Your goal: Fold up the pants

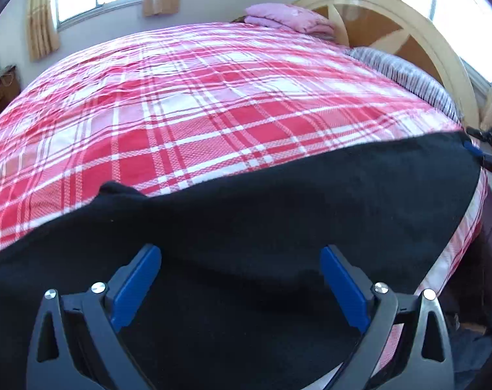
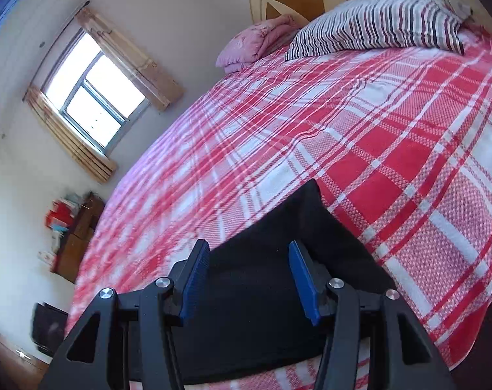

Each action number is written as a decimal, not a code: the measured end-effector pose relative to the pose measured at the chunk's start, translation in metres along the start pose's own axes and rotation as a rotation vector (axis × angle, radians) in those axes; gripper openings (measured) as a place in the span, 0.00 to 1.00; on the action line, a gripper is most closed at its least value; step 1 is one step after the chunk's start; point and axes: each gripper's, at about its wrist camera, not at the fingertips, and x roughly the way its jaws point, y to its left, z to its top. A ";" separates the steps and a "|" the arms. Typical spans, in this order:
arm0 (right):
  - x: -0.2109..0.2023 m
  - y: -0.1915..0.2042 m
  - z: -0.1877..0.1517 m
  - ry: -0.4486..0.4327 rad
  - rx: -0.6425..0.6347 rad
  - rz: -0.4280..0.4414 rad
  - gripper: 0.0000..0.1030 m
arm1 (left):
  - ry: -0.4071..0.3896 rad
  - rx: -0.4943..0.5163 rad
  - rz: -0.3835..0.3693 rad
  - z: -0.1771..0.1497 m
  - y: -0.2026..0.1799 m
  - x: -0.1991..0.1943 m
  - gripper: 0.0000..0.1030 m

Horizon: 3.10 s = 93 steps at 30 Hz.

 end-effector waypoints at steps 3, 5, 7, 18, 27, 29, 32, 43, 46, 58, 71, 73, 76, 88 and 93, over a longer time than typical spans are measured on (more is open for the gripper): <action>-0.019 -0.006 0.007 -0.058 0.030 -0.003 0.52 | -0.008 0.008 -0.005 -0.003 0.001 0.001 0.98; -0.033 -0.013 0.012 -0.102 0.041 -0.027 0.52 | -0.009 0.023 0.019 -0.003 0.001 0.000 0.98; -0.043 -0.025 0.011 -0.115 0.069 -0.044 0.52 | -0.016 0.001 0.026 -0.002 0.003 -0.003 0.98; -0.061 -0.059 -0.008 -0.042 0.159 -0.105 0.52 | -0.058 -0.089 0.103 -0.009 0.034 -0.008 0.98; -0.043 -0.053 -0.017 -0.002 0.112 -0.071 0.52 | -0.061 -0.064 0.120 -0.011 0.031 -0.007 0.98; -0.040 -0.055 -0.017 0.003 0.136 -0.032 0.51 | -0.061 -0.066 0.118 -0.010 0.032 -0.007 0.98; -0.041 -0.054 -0.017 0.019 0.136 -0.045 0.46 | -0.060 -0.071 0.108 -0.010 0.032 -0.009 0.98; -0.036 -0.057 -0.026 -0.018 0.133 -0.008 0.16 | -0.060 -0.070 0.096 -0.010 0.035 -0.009 0.98; -0.041 -0.048 -0.026 -0.044 0.090 -0.017 0.15 | -0.057 -0.066 0.094 -0.010 0.035 -0.009 0.98; -0.056 0.037 -0.033 -0.105 -0.171 0.028 0.15 | -0.046 -0.101 0.073 -0.009 0.041 -0.015 0.98; -0.038 0.114 -0.052 -0.027 -0.320 0.143 0.15 | -0.047 -0.132 0.074 -0.011 0.046 -0.018 0.98; -0.033 0.129 -0.056 -0.012 -0.351 0.167 0.15 | -0.047 -0.129 0.077 -0.011 0.046 -0.018 0.98; -0.022 0.151 -0.064 0.017 -0.394 0.199 0.15 | -0.048 -0.128 0.075 -0.011 0.046 -0.018 0.98; 0.020 0.223 -0.109 0.129 -0.527 0.296 0.15 | -0.049 -0.129 0.073 -0.011 0.048 -0.017 0.98; 0.043 0.238 -0.130 0.188 -0.567 0.310 0.15 | -0.051 -0.135 0.070 -0.011 0.048 -0.018 0.98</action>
